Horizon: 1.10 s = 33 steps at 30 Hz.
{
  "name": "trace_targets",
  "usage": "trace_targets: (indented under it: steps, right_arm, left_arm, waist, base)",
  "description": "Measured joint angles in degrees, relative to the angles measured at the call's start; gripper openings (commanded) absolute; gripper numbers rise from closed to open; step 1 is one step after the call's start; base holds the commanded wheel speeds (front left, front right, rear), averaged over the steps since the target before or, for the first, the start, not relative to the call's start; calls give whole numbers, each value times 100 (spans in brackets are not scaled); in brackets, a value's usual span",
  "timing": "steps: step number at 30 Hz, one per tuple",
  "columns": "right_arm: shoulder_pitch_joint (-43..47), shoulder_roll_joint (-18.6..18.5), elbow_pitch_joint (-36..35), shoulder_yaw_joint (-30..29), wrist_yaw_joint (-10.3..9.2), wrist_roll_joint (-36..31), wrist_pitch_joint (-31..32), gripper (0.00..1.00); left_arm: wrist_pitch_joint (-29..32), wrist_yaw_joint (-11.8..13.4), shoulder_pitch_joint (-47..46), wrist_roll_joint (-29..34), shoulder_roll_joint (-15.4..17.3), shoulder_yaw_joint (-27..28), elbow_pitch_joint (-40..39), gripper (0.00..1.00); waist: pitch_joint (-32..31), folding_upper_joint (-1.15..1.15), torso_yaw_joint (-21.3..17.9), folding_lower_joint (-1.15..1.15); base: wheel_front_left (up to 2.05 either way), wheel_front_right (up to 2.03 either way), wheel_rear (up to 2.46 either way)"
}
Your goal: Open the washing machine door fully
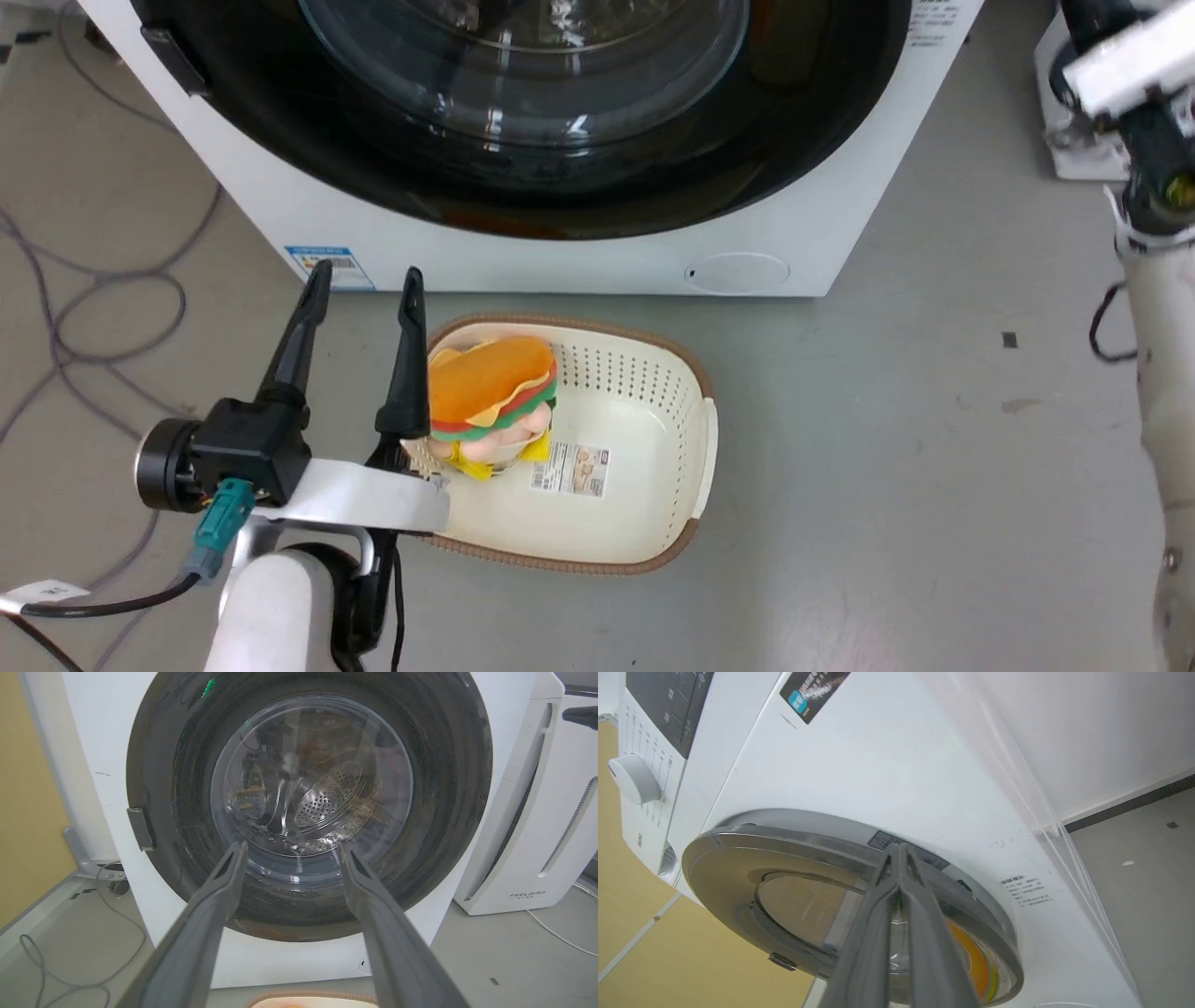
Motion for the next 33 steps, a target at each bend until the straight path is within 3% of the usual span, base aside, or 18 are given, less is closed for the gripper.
trace_targets:
  steps: [9, 22, 33]
  right_arm:
    - [-1307, -23, 850, 602, 0, 113, 572, 0]
    - [-2511, -2, 1700, 1274, 0, 312, 1177, 0]
    - [-3060, -250, 2357, 1616, -1, 611, 2369, 0]
  left_arm:
    - [-105, -10, -210, -94, 1, -12, -125, 100]
    - [-263, -51, -491, -199, 0, -54, -191, 100]
    - [-380, -100, -612, -305, 0, -152, -194, 100]
  waist:
    - [370, 0, 104, 0]
    - [798, 0, 183, 0]
    - [972, 0, 216, -1]
  base:
    - [0, 0, 0]
    - [0, 0, 0]
    - [0, 0, 0]
